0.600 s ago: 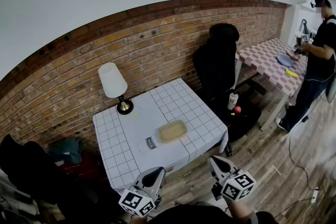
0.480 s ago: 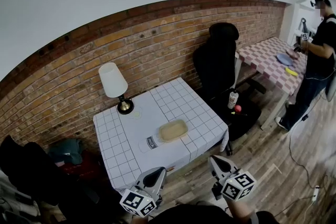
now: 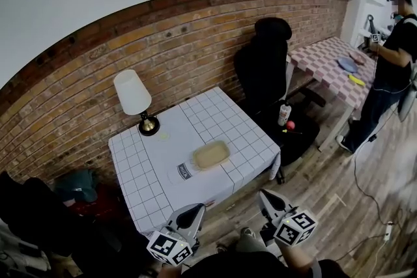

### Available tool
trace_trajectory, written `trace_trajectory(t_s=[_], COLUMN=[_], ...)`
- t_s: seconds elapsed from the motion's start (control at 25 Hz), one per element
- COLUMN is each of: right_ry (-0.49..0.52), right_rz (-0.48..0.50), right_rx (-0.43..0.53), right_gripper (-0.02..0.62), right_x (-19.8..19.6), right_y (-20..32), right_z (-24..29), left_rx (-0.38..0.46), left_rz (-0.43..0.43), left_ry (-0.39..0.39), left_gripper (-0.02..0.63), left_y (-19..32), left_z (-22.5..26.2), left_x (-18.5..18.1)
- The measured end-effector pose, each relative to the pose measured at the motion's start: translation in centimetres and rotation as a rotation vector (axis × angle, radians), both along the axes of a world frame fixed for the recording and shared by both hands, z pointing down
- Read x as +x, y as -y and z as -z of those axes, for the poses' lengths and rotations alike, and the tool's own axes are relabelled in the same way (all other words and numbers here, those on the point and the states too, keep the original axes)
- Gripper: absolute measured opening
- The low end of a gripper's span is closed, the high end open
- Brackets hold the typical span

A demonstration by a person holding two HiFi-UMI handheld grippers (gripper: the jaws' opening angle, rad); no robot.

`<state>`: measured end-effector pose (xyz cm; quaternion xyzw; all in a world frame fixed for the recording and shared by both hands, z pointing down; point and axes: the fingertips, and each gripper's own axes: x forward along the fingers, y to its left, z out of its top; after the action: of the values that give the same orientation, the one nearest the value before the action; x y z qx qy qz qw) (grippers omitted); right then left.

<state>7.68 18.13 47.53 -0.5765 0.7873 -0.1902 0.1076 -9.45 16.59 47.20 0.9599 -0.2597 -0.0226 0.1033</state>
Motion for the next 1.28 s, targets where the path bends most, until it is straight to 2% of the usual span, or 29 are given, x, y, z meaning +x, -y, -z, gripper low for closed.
trace_trajectory(t_s=[0.32, 0.68, 1.0, 1.28], right_ry=[-0.023, -0.028, -0.029, -0.031], right_rz=[0.044, 0.151, 0.224, 0.268], right_rx=[-0.017, -0.038, -0.03, -0.035], right_gripper=[0.004, 0.003, 0.005, 0.003], right_x=[1.4, 3.5, 6.1, 7.9], right_y=[3.9, 9.4, 13.3, 15.8], right_z=[0.1, -0.1, -0.3, -1.1], left_rx=[-0.014, -0.012, -0.013, -0.036], left_rz=[0.02, 0.093, 0.197, 0.295], left_ry=[0.006, 0.008, -0.002, 0.0], left_gripper=[0.009, 0.009, 0.009, 0.009], left_y=[3.5, 7.9, 10.8, 12.5], left_z=[0.3, 0.6, 0.2, -0.9], left_x=[1.6, 4.4, 6.6, 7.0])
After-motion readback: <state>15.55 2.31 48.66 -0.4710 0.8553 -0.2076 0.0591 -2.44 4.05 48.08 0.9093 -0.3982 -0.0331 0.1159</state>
